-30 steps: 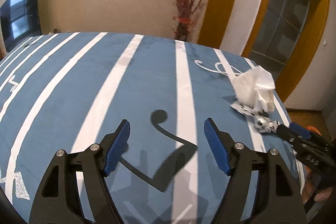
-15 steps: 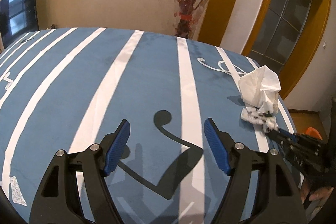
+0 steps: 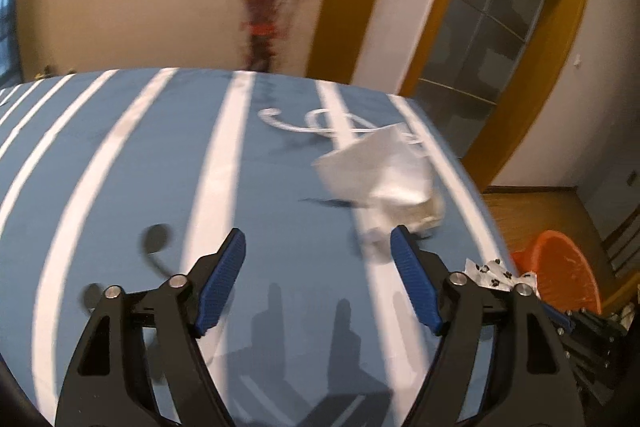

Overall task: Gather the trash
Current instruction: 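Grasp the white tissue with the left tool while the right tool grasps the patterned bag, then carry the tissue and patterned bag over the orange wastebasket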

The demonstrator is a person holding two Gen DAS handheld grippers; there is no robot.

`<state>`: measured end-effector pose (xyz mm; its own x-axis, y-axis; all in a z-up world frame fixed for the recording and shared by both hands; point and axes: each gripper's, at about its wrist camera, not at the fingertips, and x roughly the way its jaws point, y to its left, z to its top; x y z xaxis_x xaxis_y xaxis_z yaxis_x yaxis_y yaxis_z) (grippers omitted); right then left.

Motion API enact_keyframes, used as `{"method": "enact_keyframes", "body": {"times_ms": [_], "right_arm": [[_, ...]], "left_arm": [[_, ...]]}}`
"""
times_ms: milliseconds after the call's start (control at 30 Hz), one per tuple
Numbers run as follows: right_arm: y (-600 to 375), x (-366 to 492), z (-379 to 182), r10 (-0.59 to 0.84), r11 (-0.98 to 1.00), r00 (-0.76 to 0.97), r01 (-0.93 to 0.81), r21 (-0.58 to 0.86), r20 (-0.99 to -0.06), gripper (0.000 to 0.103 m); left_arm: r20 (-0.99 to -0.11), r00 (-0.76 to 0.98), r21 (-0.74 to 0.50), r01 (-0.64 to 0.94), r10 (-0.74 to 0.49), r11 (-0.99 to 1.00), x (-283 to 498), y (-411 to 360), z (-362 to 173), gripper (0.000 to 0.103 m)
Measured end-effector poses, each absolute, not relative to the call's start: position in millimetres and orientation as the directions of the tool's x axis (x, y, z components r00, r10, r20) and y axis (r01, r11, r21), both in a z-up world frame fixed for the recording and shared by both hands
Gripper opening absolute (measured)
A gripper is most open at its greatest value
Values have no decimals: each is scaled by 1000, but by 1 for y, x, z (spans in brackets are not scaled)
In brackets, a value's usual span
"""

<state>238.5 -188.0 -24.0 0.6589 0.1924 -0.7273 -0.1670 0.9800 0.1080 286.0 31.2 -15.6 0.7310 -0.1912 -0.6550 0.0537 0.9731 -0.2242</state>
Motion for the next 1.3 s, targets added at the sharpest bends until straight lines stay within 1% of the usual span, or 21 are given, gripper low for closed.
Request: {"method": "enact_keyframes", "body": {"times_ms": [100, 200, 300, 467, 500, 567, 600, 633, 667, 800, 1100, 1300], "right_arm": [[-204, 232, -21, 174, 985, 676, -133, 114, -716, 11], [-215, 230, -22, 164, 986, 680, -113, 119, -715, 11], [-222, 230, -26, 161, 987, 681, -96, 131, -714, 11], [-232, 229, -28, 161, 986, 680, -86, 140, -715, 11], [-232, 229, -28, 160, 986, 681, -86, 140, -715, 11], [-232, 230, -28, 163, 986, 682, -85, 144, -713, 11], [-232, 230, -28, 164, 986, 682, -85, 146, -712, 11], [-232, 229, -28, 164, 986, 683, -84, 147, -712, 11], [-232, 229, -28, 164, 986, 684, -82, 148, -711, 11], [-235, 227, -27, 162, 985, 689, -76, 152, -707, 11], [-238, 220, -15, 164, 984, 711, -71, 162, -684, 11], [-243, 205, -2, 143, 985, 741, -44, 165, -656, 11]], "left_arm": [[-645, 736, -223, 77, -206, 972, 294, 8, -13, 77], [-643, 746, -175, 76, -172, 982, 308, -18, -11, 77], [-665, 741, -105, 34, -96, 994, 328, -37, -15, 78], [-709, 704, -93, -27, -47, 995, 351, -40, -27, 77], [-713, 699, -103, -29, -53, 994, 354, -39, -29, 77], [-709, 702, -118, -24, -67, 993, 355, -38, -30, 73], [-705, 705, -126, -10, -82, 992, 355, -37, -30, 66], [-701, 707, -131, 3, -95, 991, 355, -38, -29, 56], [-697, 709, -132, 19, -106, 991, 354, -39, -28, 56], [-682, 720, -132, 49, -126, 990, 347, -38, -28, 50], [-659, 733, -158, 83, -168, 984, 329, -26, -17, 49], [-637, 743, -158, 136, -206, 978, 302, -29, -5, 49]]}}
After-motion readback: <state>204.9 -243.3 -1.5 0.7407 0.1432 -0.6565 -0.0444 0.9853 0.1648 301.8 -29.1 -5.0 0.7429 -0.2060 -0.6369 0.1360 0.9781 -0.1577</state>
